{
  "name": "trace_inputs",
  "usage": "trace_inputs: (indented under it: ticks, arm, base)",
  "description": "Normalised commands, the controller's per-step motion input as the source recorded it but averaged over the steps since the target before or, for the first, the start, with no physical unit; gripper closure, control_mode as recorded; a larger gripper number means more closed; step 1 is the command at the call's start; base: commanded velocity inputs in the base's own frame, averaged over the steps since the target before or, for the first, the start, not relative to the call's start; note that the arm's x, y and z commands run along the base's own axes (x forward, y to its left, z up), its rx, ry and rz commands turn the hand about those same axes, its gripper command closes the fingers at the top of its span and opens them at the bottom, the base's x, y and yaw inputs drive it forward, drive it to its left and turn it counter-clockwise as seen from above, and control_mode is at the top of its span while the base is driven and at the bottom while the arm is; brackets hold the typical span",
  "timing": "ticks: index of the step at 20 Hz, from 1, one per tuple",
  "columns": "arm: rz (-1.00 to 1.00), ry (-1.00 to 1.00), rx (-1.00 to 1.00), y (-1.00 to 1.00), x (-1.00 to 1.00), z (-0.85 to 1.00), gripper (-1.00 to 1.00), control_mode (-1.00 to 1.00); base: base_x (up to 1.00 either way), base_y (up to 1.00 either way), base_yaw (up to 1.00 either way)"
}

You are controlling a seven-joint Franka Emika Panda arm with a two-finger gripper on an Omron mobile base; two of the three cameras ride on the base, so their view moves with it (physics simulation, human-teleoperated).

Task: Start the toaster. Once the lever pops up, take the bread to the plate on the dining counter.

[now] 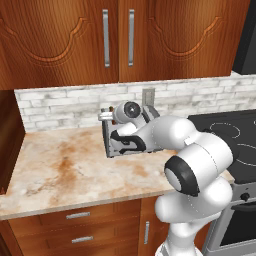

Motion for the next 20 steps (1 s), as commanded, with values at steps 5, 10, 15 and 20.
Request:
trace_inputs:
  ticks: [5,10,15,20]
  arm:
    - [0.0,0.0,0.0,0.0,0.0,0.0,-1.0,-1.0]
    - [0.0,0.0,0.0,0.0,0.0,0.0,-1.0,-1.0]
    - [0.0,0.0,0.0,0.0,0.0,0.0,-1.0,-1.0]
    - [0.0,0.0,0.0,0.0,0.0,0.0,-1.0,-1.0]
  base:
    - [0.0,0.0,0.0]
    - [0.0,0.0,0.0]
    - [0.0,0.0,0.0]
    - [0.0,0.0,0.0]
